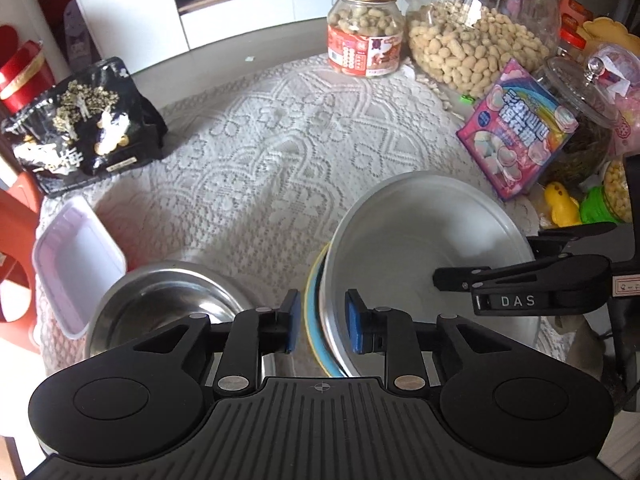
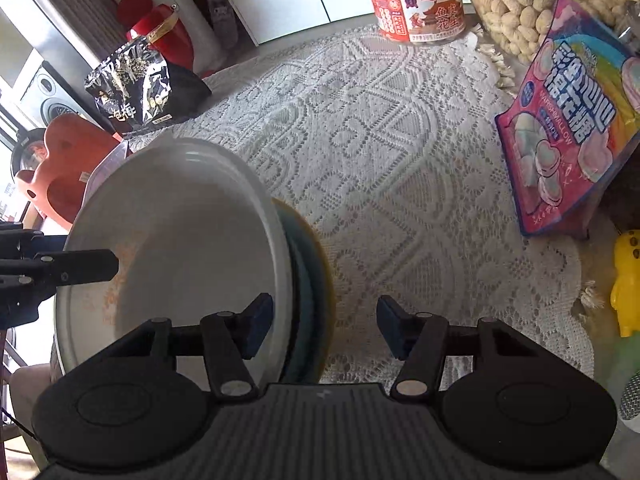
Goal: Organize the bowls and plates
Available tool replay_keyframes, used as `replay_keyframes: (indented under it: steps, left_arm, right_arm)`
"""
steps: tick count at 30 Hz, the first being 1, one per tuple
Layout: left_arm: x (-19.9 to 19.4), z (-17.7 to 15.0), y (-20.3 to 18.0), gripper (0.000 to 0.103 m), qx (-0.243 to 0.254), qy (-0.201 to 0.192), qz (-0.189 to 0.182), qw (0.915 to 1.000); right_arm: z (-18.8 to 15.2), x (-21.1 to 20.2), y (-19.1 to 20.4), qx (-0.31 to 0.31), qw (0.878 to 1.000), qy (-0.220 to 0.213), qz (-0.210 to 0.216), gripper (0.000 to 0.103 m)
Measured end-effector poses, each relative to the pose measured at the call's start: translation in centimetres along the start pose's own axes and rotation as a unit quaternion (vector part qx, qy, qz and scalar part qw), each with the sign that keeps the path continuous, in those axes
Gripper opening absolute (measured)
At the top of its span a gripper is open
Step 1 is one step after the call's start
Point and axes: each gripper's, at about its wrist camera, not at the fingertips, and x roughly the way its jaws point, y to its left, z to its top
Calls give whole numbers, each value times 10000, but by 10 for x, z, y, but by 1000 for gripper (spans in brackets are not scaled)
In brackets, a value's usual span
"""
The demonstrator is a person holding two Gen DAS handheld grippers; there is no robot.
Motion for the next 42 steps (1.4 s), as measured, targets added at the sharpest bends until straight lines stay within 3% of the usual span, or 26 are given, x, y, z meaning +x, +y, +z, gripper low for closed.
replay_keyframes:
  steps: [2, 4, 8, 13, 17, 20, 26, 29, 32, 42]
  left_arm:
    - [4, 3, 2, 29, -89, 94, -228, 9997]
    - [11, 5, 6, 29, -124, 121, -274, 9995]
    - [25, 6, 16, 43, -314, 215, -285, 9989]
    - [37, 3, 15, 41, -305, 356, -433, 9980]
    - [38, 3, 9, 67, -276, 468, -711, 9960]
    - [36, 6, 10, 78, -471, 519, -961, 9929]
    - [33, 10, 7, 78, -257, 341, -1112, 9929]
    - [45, 9, 11, 78, -322, 518, -982, 9933]
    - [53, 5, 15, 77, -373, 712, -1080, 9909]
    - [65, 1, 14, 78, -442, 786, -1165, 9891]
  right_arm:
    - [2, 0, -3, -86, 9997, -67, -201, 57]
    - [3, 1, -8, -9, 9999, -37, -103, 57]
    - [0, 2, -10, 109, 9999, 73, 74, 57]
    - [-6, 1, -8, 116, 9994, 127, 309, 57]
    - [-11, 8, -11, 428, 9953, 389, 777, 57]
    - [-12, 9, -14, 658, 9920, 454, 974, 57]
    - [-10, 7, -18, 841, 9912, 365, 955, 56]
    - [-11, 8, -20, 865, 9916, 388, 882, 56]
    - [-11, 6, -18, 814, 9924, 362, 851, 56]
    - [-8, 13, -11, 927, 9905, 410, 933, 51]
